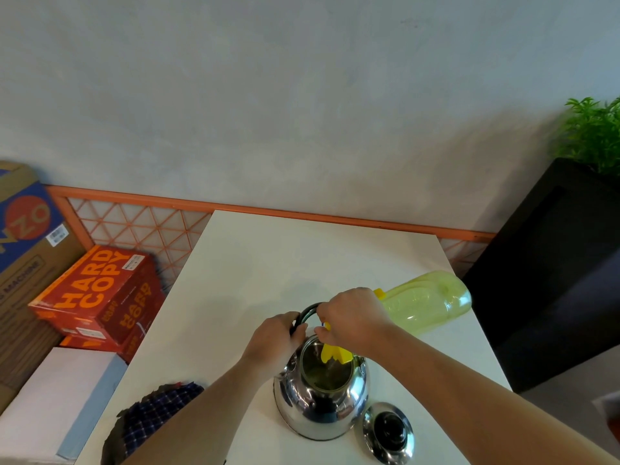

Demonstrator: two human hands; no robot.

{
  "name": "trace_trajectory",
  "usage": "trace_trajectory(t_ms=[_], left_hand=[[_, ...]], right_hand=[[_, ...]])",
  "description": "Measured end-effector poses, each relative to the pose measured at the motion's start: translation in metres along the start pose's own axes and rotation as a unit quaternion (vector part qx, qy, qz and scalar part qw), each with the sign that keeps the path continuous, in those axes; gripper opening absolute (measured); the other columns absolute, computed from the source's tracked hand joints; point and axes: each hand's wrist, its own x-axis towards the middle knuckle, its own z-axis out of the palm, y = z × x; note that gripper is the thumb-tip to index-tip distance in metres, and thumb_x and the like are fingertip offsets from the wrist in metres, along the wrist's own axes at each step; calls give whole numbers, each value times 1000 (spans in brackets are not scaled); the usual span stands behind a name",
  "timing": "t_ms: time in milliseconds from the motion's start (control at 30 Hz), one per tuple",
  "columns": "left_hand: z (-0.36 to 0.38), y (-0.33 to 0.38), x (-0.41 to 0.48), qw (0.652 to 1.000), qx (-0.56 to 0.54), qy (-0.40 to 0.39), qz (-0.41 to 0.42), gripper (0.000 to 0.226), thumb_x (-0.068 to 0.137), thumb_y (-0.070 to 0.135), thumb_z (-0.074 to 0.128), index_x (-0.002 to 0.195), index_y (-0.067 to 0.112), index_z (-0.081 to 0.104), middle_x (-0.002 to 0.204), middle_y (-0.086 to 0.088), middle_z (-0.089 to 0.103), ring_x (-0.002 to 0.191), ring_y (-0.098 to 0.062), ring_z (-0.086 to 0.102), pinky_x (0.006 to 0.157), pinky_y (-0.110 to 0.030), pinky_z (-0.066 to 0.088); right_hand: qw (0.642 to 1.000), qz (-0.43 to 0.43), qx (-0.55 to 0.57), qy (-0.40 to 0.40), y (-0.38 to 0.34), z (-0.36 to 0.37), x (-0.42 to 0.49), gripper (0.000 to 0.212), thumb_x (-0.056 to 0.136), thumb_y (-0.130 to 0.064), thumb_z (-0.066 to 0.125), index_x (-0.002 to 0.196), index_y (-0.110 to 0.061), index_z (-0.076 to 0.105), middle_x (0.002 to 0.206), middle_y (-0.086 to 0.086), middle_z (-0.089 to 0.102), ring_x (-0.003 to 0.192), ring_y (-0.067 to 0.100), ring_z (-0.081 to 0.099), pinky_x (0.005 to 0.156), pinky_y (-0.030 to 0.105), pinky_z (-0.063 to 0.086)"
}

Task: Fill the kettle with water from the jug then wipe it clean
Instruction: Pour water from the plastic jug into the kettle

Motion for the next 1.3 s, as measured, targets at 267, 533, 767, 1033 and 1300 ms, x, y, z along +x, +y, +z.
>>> trace_trajectory(t_ms=[267, 533, 767, 1033, 1300], left_hand=[[1, -2, 1, 1000, 0, 1, 2, 27, 96, 38, 45, 111, 23, 61, 77, 8, 59, 69, -7, 56, 58, -20, 40], [1, -2, 1, 1000, 3, 4, 4, 26, 96, 38, 45, 109, 23, 61, 76, 10, 57, 68, -7, 55, 59, -22, 38], [1, -2, 1, 1000, 2, 8, 6, 25, 96, 36, 46, 106, 21, 62, 71, 11, 54, 66, -7, 53, 56, -20, 35], [0, -1, 0, 1000, 1, -2, 3, 26, 96, 37, 44, 107, 21, 62, 80, 5, 62, 73, -13, 58, 66, -29, 46], [-1, 0, 0, 1000, 5, -6, 2, 28, 97, 37, 45, 112, 20, 61, 80, 5, 63, 71, -10, 58, 62, -22, 44]], right_hand=[[1000, -7, 0, -4, -1, -2, 0, 31, 87, -47, 45, 89, -21, 62, 57, -4, 39, 56, 21, 44, 51, 27, 29], [1000, -17, -17, -14, -2, -4, -1, 30, 89, -46, 45, 84, -20, 59, 57, -3, 44, 55, 21, 45, 48, 27, 26], [1000, -21, -15, -17, -2, -5, -1, 28, 89, -43, 45, 78, -19, 54, 54, -3, 39, 54, 21, 44, 50, 28, 29], [998, -32, -44, -11, -4, -2, -1, 31, 89, -41, 45, 71, -17, 51, 53, -2, 39, 48, 19, 37, 45, 26, 19], [1000, -3, -12, 8, 1, 4, -1, 31, 87, -47, 44, 80, -20, 58, 52, -5, 37, 47, 16, 36, 44, 25, 17]])
